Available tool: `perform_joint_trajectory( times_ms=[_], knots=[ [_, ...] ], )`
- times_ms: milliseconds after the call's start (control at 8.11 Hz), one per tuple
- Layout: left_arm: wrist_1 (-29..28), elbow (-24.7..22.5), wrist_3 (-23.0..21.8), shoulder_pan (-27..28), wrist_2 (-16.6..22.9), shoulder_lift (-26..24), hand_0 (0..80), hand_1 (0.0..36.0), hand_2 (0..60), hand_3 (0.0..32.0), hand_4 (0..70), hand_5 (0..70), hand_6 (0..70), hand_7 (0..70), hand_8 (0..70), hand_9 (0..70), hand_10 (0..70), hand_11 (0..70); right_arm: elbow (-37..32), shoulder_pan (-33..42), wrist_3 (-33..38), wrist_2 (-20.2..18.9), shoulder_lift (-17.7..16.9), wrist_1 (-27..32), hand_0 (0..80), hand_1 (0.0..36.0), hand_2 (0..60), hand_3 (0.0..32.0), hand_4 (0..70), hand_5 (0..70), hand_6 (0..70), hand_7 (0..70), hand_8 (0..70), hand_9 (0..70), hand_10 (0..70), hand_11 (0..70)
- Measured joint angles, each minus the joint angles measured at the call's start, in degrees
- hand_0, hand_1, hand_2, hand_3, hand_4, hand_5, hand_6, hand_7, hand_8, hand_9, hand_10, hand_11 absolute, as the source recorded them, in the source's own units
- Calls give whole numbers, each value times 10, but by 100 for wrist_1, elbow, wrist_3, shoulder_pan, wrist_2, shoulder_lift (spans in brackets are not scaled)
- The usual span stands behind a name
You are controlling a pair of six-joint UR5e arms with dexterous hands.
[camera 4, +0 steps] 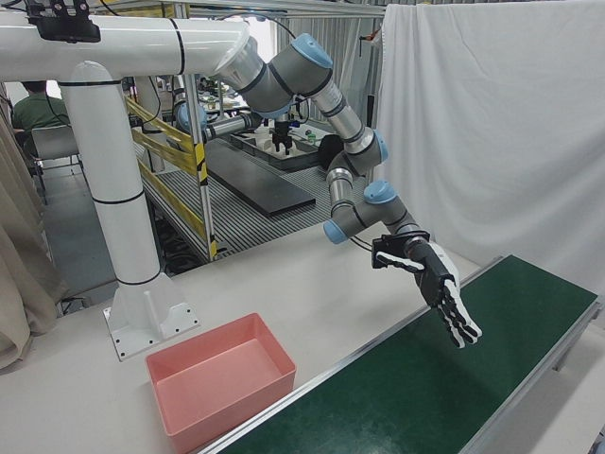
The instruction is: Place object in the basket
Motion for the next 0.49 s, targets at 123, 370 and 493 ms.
perform_joint_trajectory(
  times_ms=[123, 370, 493],
  knots=[
    [0, -2, -2, -4, 0, 0, 487, 17, 0, 0, 106, 29, 0, 0, 11, 1, 35, 58, -2, -1, 0, 0, 0, 0, 0, 0, 0, 0, 0, 0, 0, 0, 0, 0, 0, 0],
    [0, -2, 3, -4, 0, 2, 485, 14, 0, 0, 105, 32, 0, 0, 13, 4, 35, 58, -2, 1, 0, 0, 0, 0, 0, 0, 0, 0, 0, 0, 0, 0, 0, 0, 0, 0],
    [0, 0, 8, -4, 0, 5, 487, 15, 0, 0, 106, 33, 0, 0, 15, 6, 35, 59, -1, 0, 0, 0, 0, 0, 0, 0, 0, 0, 0, 0, 0, 0, 0, 0, 0, 0]
  ],
)
